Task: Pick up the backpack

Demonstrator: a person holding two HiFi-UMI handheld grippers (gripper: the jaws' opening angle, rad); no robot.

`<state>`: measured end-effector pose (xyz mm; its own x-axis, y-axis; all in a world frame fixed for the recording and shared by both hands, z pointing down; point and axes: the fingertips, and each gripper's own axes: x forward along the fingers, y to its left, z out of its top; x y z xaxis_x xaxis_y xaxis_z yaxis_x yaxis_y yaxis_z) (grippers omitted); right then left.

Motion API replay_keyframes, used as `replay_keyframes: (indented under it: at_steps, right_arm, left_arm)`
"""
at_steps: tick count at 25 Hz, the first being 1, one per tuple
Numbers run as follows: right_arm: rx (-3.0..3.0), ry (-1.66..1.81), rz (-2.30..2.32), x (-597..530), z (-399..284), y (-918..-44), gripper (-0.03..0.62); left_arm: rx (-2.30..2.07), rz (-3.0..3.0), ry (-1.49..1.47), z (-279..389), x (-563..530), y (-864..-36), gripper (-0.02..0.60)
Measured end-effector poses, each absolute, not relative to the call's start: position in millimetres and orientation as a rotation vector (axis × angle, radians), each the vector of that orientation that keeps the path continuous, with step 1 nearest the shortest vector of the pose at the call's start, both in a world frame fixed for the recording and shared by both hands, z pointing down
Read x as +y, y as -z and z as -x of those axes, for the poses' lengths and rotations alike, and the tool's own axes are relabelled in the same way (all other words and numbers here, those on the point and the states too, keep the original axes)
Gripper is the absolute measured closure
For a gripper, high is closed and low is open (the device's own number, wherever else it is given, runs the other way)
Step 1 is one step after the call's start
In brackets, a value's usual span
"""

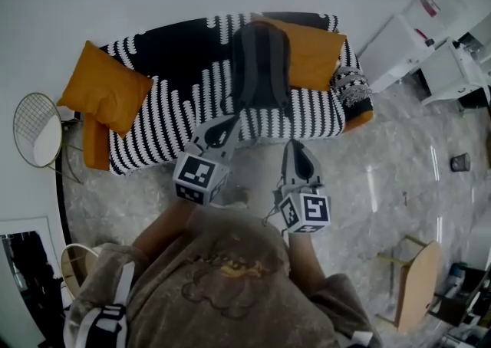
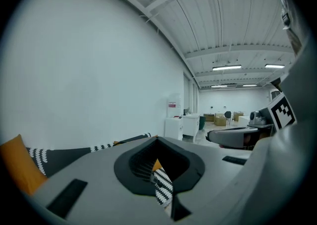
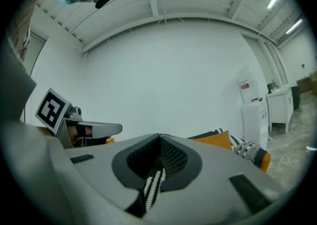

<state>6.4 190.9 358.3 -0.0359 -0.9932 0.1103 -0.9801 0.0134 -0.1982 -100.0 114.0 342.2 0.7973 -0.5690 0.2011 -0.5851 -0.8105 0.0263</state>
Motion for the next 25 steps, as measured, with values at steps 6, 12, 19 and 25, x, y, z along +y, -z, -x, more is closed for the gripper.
replay_keyframes:
  at_steps: [6, 12, 19, 25]
  right_arm:
    - [2.222, 0.367, 2.103, 148, -31, -358, 0.589]
    - [2.269, 0.37, 2.082, 108, -40, -365, 0.589]
    - [2.271, 0.391, 2.089, 53, -64, -375, 0.589]
    - [2.293, 0.383, 2.067, -9, -83, -379, 0.589]
  left_arm:
    - [-0.97, -2.862, -0.254, 80, 76, -342, 0.581]
    - [-0.987, -2.863, -0.254, 64, 39, -346, 0.581]
    - [-0.995, -2.862, -0.251, 39, -22, -352, 0.581]
    - [-0.988, -2.86, -0.255, 16, -78, -359, 0.581]
